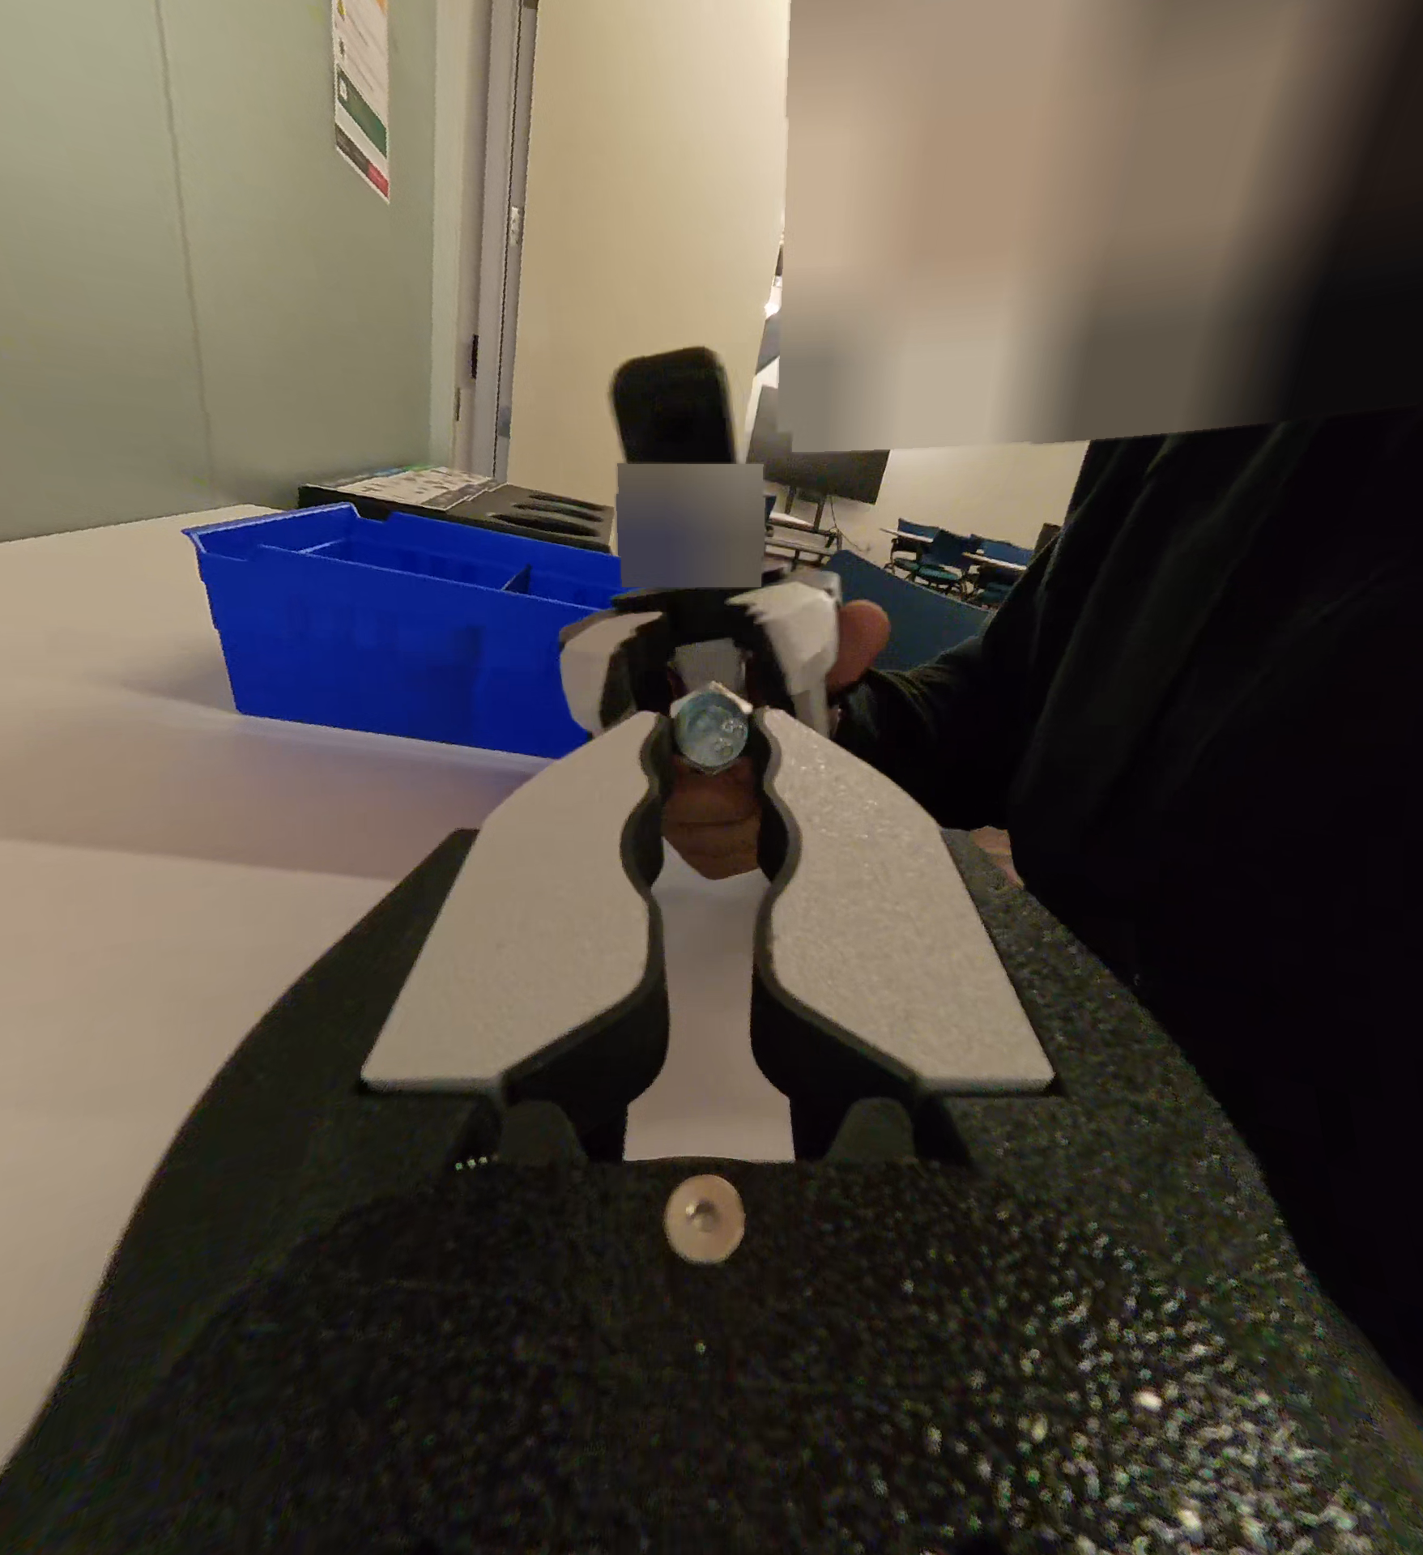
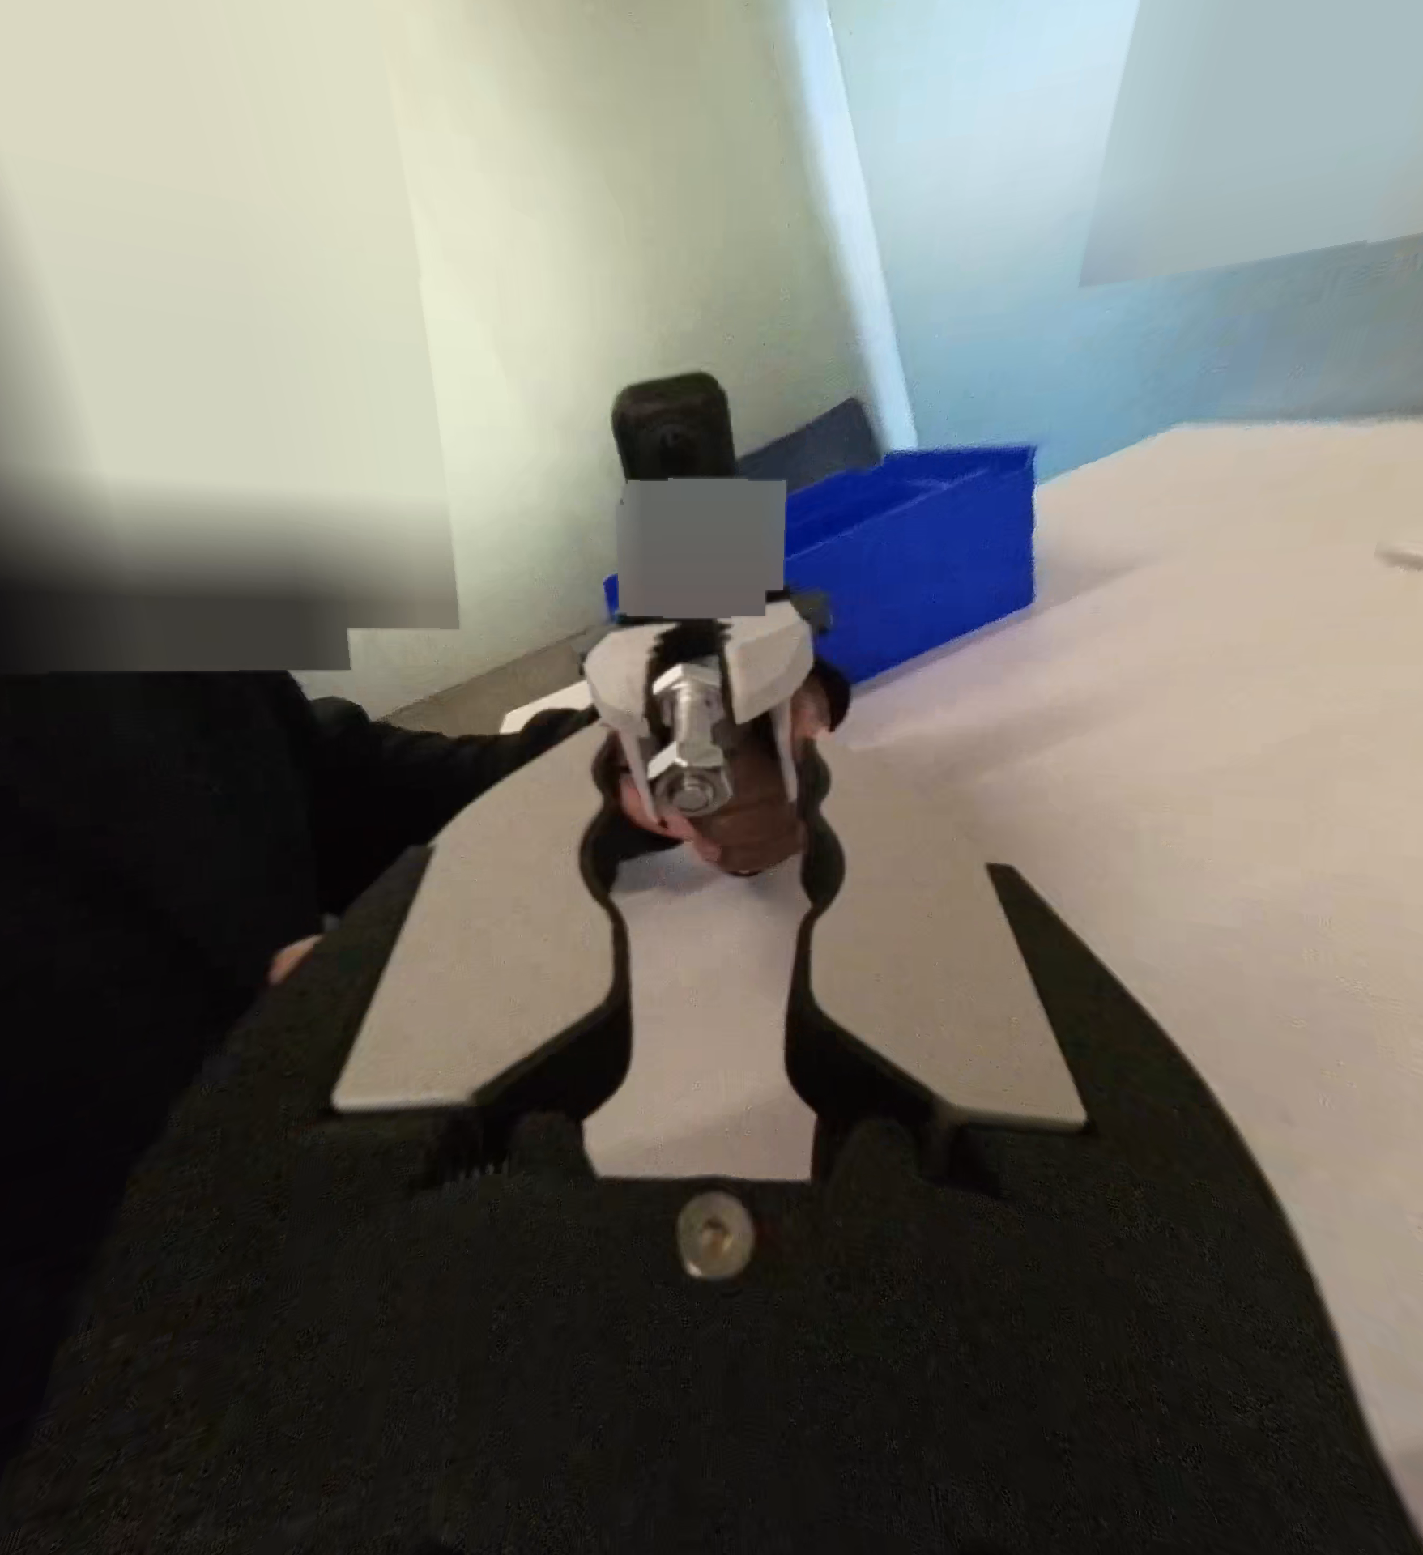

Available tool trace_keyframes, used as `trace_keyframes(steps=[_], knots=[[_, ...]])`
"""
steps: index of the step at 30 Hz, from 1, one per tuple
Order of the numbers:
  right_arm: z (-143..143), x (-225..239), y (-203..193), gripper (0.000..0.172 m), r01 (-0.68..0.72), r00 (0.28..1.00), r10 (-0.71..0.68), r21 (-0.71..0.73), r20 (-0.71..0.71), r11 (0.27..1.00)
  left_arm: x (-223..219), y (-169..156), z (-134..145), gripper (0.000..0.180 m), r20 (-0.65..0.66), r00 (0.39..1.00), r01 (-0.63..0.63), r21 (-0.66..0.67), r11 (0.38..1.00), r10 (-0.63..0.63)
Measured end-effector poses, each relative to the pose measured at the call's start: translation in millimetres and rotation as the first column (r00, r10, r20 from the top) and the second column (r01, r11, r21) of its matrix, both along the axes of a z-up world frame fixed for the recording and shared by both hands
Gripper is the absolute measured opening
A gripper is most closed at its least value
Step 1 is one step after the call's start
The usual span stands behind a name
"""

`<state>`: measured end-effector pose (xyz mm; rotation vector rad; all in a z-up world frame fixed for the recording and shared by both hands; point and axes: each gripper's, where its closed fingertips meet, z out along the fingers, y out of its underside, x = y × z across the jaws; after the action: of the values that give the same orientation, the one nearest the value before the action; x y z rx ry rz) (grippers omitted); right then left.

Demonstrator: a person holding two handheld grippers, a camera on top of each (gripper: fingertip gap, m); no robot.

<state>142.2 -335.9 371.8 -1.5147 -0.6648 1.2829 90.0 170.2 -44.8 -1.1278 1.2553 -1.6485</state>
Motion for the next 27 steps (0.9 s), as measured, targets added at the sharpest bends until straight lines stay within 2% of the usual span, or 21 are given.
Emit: trace_keyframes(steps=[2,3,5,6,7,8,9,10,11,12,13,14,15,17,19,21,23,24,25,26,27], knots=[[-10,-5,-6,0.021,-0.056,0.997,0.057,-0.021,0.044,0.998,2,-1,-2,0.017,-0.011,1.000,-0.001,0.012,1.000,0.001],[-12,-6,-6,0.020,-0.040,0.995,0.038,0.021,0.089,0.999,2,-1,-3,0.016,-0.017,1.000,0.001,0.009,1.000,-0.001],[-16,-3,-1,0.020,0.031,0.969,-0.092,0.254,0.229,0.967,2,2,-7,0.017,-0.046,0.999,0.001,-0.027,1.000,-0.002],[-17,-1,1,0.020,0.055,0.931,-0.206,0.440,0.302,0.896,4,3,-9,0.017,-0.061,0.998,0.002,-0.057,0.998,-0.005],[-16,1,2,0.020,0.045,0.871,-0.347,0.646,0.349,0.762,5,3,-10,0.017,-0.065,0.998,0.011,-0.092,0.996,-0.017],[-16,2,1,0.020,-0.002,0.796,-0.492,0.815,0.352,0.580,5,2,-10,0.017,-0.060,0.998,0.025,-0.124,0.992,-0.033],[-16,2,0,0.020,-0.056,0.733,-0.595,0.902,0.329,0.429,6,2,-10,0.017,-0.056,0.998,0.034,-0.141,0.989,-0.042],[-18,1,-1,0.022,-0.071,0.720,-0.615,0.916,0.320,0.394,6,2,-10,0.017,-0.048,0.998,0.032,-0.142,0.989,-0.039],[-18,0,-1,0.032,-0.031,0.758,-0.562,0.879,0.331,0.476,5,3,-9,0.017,-0.042,0.999,0.025,-0.134,0.991,-0.030],[-16,0,1,0.045,0.041,0.809,-0.487,0.795,0.330,0.605,4,4,-7,0.017,-0.030,0.999,0.020,-0.125,0.992,-0.023],[-13,2,4,0.058,0.100,0.860,-0.406,0.677,0.310,0.729,2,5,-5,0.017,-0.015,1.000,0.016,-0.115,0.993,-0.018],[-10,4,6,0.061,0.130,0.910,-0.316,0.541,0.267,0.831,1,6,-2,0.017,-0.001,1.000,0.010,-0.101,0.995,-0.010],[-6,6,6,0.062,0.134,0.954,-0.228,0.398,0.197,0.907,-1,6,0,0.017,0.008,1.000,0.002,-0.083,0.997,-0.001],[1,10,6,0.055,0.077,0.996,-0.083,0.140,0.037,0.987,-2,5,1,0.017,0.011,1.000,-0.009,-0.046,0.999,0.009],[-4,8,3,0.042,-0.012,1.000,0.011,-0.007,-0.025,1.000,-1,3,1,0.017,0.004,1.000,-0.013,-0.009,1.000,0.013],[-15,2,-3,0.020,-0.065,0.997,0.066,-0.033,0.032,0.997,2,0,-2,0.017,-0.013,1.000,-0.012,0.015,1.000,0.012],[-20,0,-2,0.018,-0.025,0.991,0.015,0.076,0.134,0.997,2,1,-4,0.017,-0.025,1.000,-0.014,0.014,1.000,0.014],[-20,2,0,0.017,0.015,0.980,-0.054,0.196,0.192,0.980,2,2,-6,0.017,-0.035,0.999,-0.013,-0.005,1.000,0.013],[-19,4,2,0.017,0.053,0.953,-0.157,0.367,0.259,0.929,3,4,-7,0.017,-0.048,0.999,-0.014,-0.036,0.999,0.012],[-19,5,3,0.017,0.062,0.902,-0.291,0.572,0.318,0.818,4,5,-7,0.017,-0.054,0.999,-0.008,-0.071,0.997,0.004],[-19,6,3,0.017,0.032,0.830,-0.440,0.759,0.342,0.650,5,5,-8,0.017,-0.052,0.999,0.003,-0.102,0.995,-0.008]])
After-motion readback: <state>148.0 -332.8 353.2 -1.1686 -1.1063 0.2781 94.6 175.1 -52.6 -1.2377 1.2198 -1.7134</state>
